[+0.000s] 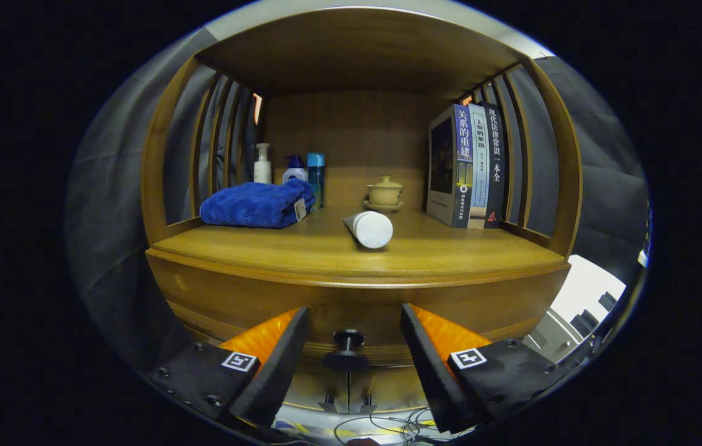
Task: Pull open the drawer, take out the items inside it, and place them on the countertop above the cabinet.
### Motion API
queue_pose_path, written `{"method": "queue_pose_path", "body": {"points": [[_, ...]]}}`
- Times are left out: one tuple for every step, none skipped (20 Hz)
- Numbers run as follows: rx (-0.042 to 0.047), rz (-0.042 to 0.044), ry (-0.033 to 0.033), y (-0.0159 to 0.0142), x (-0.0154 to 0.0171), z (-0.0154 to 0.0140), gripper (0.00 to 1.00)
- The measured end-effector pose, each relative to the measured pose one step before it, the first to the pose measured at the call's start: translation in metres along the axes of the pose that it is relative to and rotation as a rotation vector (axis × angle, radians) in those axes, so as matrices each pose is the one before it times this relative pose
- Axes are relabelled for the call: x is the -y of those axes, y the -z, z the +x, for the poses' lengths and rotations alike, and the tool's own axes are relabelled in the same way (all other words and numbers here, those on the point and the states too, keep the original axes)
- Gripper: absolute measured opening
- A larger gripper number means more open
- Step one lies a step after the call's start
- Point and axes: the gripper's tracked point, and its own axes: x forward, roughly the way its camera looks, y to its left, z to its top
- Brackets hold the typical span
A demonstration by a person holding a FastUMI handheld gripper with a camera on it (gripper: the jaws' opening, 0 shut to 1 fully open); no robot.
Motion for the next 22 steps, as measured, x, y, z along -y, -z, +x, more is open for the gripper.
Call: {"method": "queue_pose_path", "body": {"points": [[0.02011, 0.00624, -0.01489, -0.00686, -0.00209, -0.00985, 0.98], [0.03309, 0.01417, -0.02289, -0.01095, -0.00349, -0.01067, 0.98], [0.03794, 0.00808, -0.01104, -0.01306, -0.00069, -0.01108, 0.98], [0.03545, 0.00570, 0.00667, -0.01406, 0.00311, -0.01038, 0.98], [0.03067, 0.01058, 0.00575, -0.01174, 0.00310, -0.01235, 0.97], [0.02019, 0.01619, 0.00595, -0.00785, 0.00076, -0.00855, 0.97], [0.00273, 0.01052, 0.00540, -0.00101, 0.00024, -0.01169, 0.97], [-0.01072, 0.00617, 0.00323, 0.00415, -0.00005, -0.01005, 0.97], [-0.01209, -0.00662, -0.00498, 0.00511, -0.00205, -0.00968, 0.97], [0.00514, -0.01503, -0.00750, 0.00318, -0.00194, -0.00888, 0.97], [0.01616, -0.01568, -0.00724, 0.00147, -0.00289, -0.00768, 0.97], [0.01262, -0.01505, -0.00162, 0.00339, -0.00070, -0.00563, 0.97], [0.01153, -0.01105, -0.00538, 0.00557, -0.00166, -0.00818, 0.97], [0.01755, -0.00176, -0.00235, 0.00261, -0.00119, -0.00584, 0.97], [0.02247, 0.00398, 0.00215, 0.00118, 0.00019, -0.00592, 0.97], [0.02838, -0.00313, 0.00546, -0.00062, -0.00006, -0.00226, 0.97], [0.03138, -0.00840, 0.00543, -0.00209, -0.00016, -0.00334, 0.97], [0.03026, -0.01223, 0.00042, -0.00313, -0.00250, -0.00107, 0.97], [0.01412, -0.02290, -0.00352, 0.00030, -0.00375, -0.00038, 0.97], [-0.00498, -0.02316, -0.00707, 0.00437, -0.00350, -0.00084, 0.96], [-0.01445, -0.01724, -0.00587, 0.00475, -0.00299, 0.00045, 0.97], [-0.01199, -0.00585, -0.00135, 0.00454, -0.00108, -0.00028, 0.97]]}}
